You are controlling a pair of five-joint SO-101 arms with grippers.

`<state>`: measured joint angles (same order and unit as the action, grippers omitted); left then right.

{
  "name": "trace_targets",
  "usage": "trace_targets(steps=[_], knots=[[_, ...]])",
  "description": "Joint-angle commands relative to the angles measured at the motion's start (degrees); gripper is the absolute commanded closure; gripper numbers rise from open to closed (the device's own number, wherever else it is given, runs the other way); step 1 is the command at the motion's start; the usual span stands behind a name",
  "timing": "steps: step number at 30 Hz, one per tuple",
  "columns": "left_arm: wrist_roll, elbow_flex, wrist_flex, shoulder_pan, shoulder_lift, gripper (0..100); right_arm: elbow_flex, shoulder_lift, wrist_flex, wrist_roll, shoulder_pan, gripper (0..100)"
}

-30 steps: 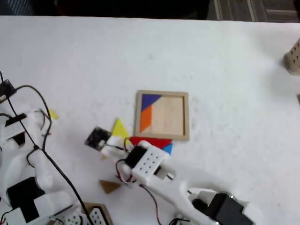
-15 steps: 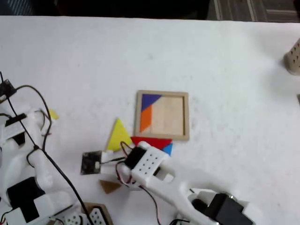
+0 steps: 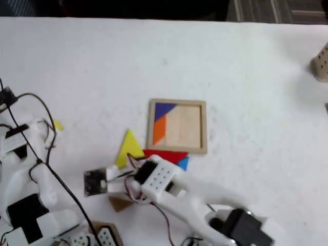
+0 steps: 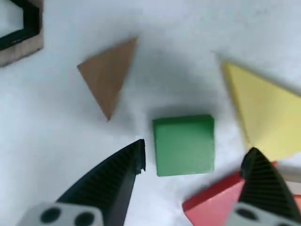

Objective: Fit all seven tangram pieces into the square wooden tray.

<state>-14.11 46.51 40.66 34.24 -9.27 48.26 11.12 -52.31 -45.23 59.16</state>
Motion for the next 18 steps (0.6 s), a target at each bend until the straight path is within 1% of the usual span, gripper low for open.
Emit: trace_targets(steps=[1, 3, 7, 12, 14, 16, 18], knots=[[-0.35, -2.73, -0.88, 0.4, 0.04, 73, -4.13, -4.26, -1.01, -0.62, -0.4, 66.2], [-0.35, -2.73, -0.88, 0.4, 0.04, 73, -6.59, -6.29, -3.47, -0.88, -0.4, 66.2], [-0.35, -2.73, -0.88, 0.4, 0.04, 73, -7.38, -7.96, -3.74, -0.79, -0.4, 66.4], [-0.35, -2.73, -0.88, 0.4, 0.04, 73, -7.03, -6.73, -3.74, -0.53, -0.4, 76.4], [-0.35, -2.37, -0.97, 0.4, 0.04, 73, -7.03, -6.2, -3.82, -0.18, -0.4, 78.4], [-0.35, -2.2, -1.32, 0.4, -0.04, 73, -7.38, -4.97, -3.82, 3.25, -0.48, 75.8], [-0.35, -2.02, -1.85, 0.4, -0.04, 73, -7.82, -1.8, -4.62, 7.12, -0.48, 70.6]])
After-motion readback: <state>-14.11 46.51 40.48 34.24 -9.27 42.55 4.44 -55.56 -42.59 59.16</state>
